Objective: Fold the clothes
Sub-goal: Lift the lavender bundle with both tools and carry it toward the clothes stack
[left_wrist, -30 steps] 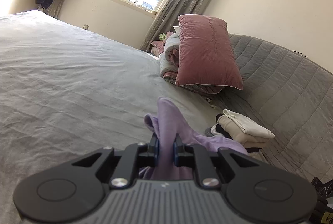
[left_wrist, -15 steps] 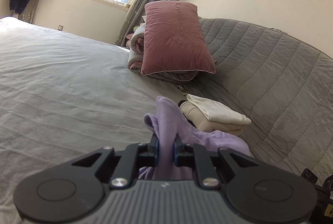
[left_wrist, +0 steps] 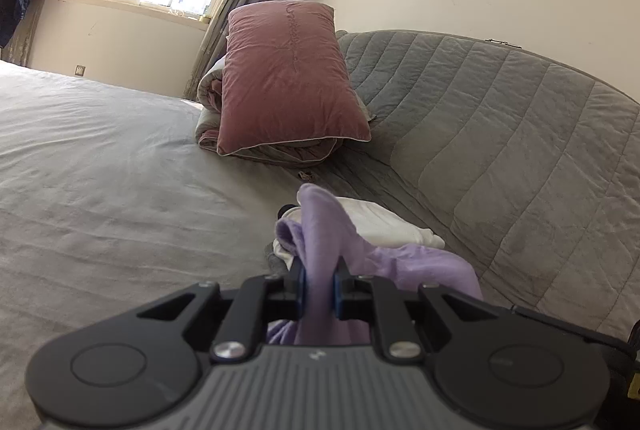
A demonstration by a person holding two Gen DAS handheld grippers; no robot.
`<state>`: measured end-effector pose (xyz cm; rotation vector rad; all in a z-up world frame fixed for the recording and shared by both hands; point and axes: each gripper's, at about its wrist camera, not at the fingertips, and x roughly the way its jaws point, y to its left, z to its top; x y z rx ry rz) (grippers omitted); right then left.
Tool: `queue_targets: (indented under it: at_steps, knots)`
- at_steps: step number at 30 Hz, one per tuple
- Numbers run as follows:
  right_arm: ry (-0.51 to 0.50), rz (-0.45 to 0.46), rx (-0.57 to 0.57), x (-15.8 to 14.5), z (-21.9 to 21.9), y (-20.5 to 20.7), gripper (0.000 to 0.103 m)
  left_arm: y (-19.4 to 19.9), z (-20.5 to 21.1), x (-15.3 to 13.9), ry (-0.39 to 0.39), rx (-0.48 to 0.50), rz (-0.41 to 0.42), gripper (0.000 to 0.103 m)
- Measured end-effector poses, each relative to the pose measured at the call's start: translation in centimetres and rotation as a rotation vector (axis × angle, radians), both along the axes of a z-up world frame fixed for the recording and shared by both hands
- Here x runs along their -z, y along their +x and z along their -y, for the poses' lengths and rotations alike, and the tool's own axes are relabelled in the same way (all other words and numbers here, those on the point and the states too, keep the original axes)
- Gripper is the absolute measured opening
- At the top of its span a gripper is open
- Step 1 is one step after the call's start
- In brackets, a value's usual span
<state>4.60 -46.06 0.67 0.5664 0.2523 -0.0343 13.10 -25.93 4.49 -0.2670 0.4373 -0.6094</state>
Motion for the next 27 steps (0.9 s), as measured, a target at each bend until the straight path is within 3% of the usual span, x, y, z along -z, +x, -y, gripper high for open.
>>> queue_targets:
  at_steps: [17, 22, 27]
  knots:
    - [-0.091, -0.01, 0.082, -5.0, 8.1, 5.6, 0.017, 4.5, 7.7, -3.9, -0.048, 0.042, 0.066, 0.013]
    - [-0.165, -0.034, 0.061, -7.4, 9.5, 8.2, 0.017, 6.3, 9.5, -5.8, -0.051, 0.051, 0.097, 0.013]
    - [-0.146, -0.057, 0.012, -9.3, 12.1, 11.1, 0.016, 7.8, 10.6, -7.0, -0.079, 0.033, 0.106, 0.013]
